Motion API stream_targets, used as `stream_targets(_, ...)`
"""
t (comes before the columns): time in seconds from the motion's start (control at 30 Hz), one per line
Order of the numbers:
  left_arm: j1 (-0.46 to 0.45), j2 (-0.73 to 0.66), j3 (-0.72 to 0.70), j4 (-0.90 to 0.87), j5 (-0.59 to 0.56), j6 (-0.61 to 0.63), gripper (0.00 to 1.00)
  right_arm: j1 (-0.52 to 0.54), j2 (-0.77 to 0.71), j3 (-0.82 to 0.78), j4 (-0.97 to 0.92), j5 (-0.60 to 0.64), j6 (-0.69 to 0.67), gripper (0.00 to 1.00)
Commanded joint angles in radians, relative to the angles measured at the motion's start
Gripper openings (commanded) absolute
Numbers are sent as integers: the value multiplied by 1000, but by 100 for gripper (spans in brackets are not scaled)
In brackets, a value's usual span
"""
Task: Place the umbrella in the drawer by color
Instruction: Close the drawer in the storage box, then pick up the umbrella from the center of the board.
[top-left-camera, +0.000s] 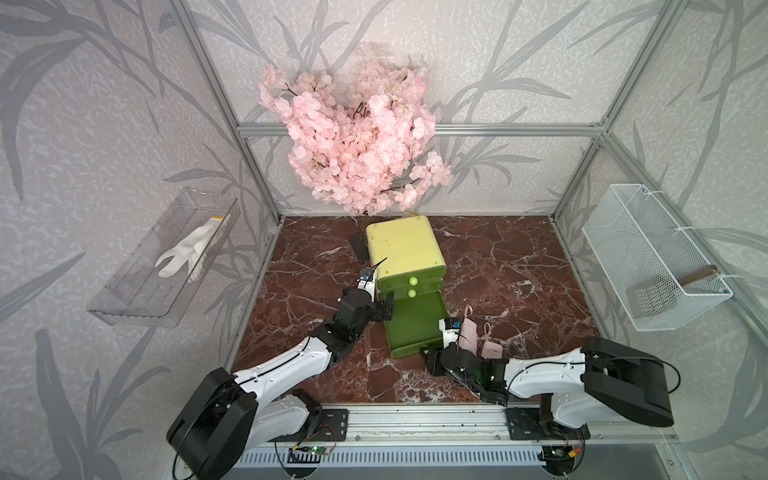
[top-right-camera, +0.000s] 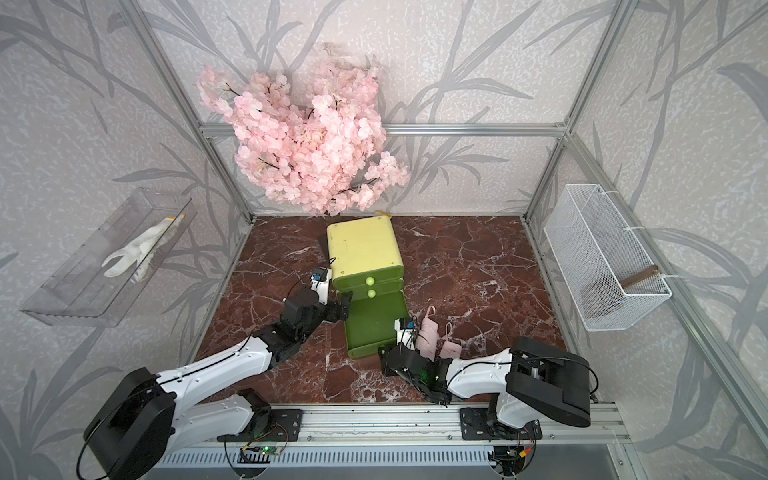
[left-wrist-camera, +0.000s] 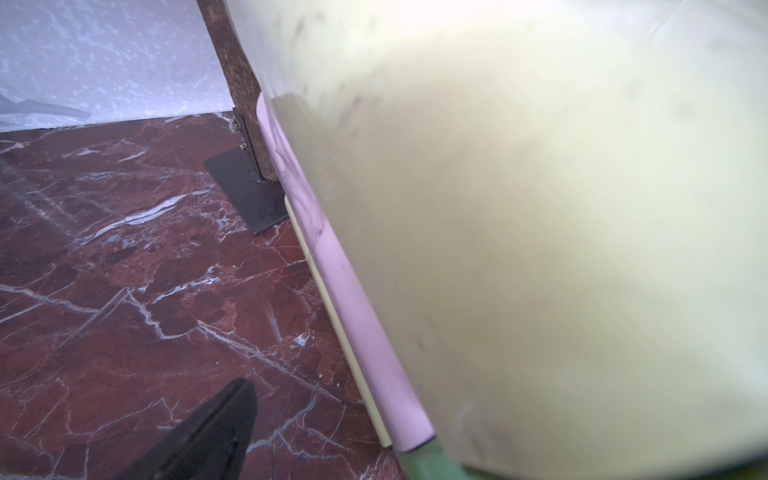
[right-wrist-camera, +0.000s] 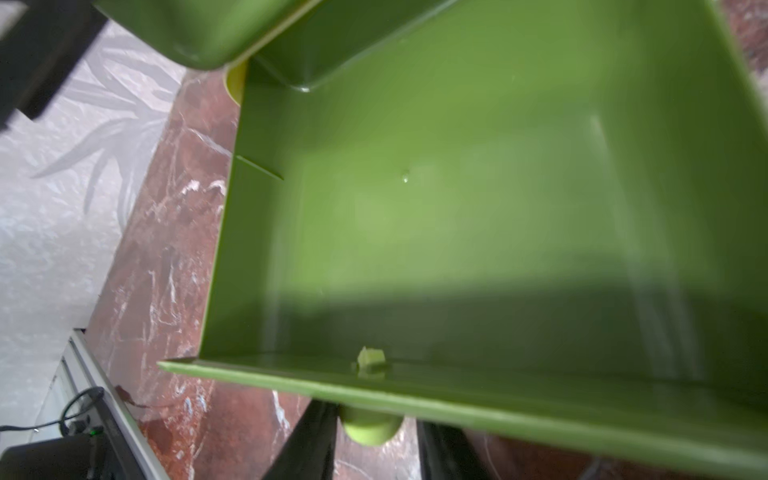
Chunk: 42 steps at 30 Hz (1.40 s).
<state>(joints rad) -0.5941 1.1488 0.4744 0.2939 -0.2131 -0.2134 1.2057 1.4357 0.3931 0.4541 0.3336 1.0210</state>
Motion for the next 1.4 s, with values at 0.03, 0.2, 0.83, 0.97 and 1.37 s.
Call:
stream_targets(0.03, 11, -58, 33, 15, 0, -24, 100, 10, -63, 52, -151, -4, -51, 45)
stream_targets(0.2, 10, -134, 38, -60, 49, -40, 100, 12, -261, 158, -527, 11, -171, 55)
stream_targets(0.83, 7, -498, 4, -306, 227, -210, 100, -525, -443, 208, -922, -312, -386, 79)
stream_targets(0.97, 8, -492, -10, -284, 233, -209, 100, -565, -362, 204, -846, -340, -373, 77)
stream_targets(1.37, 6, -454, -35, -228, 250, -178, 100, -617, -98, 239, -748, -366, -349, 77)
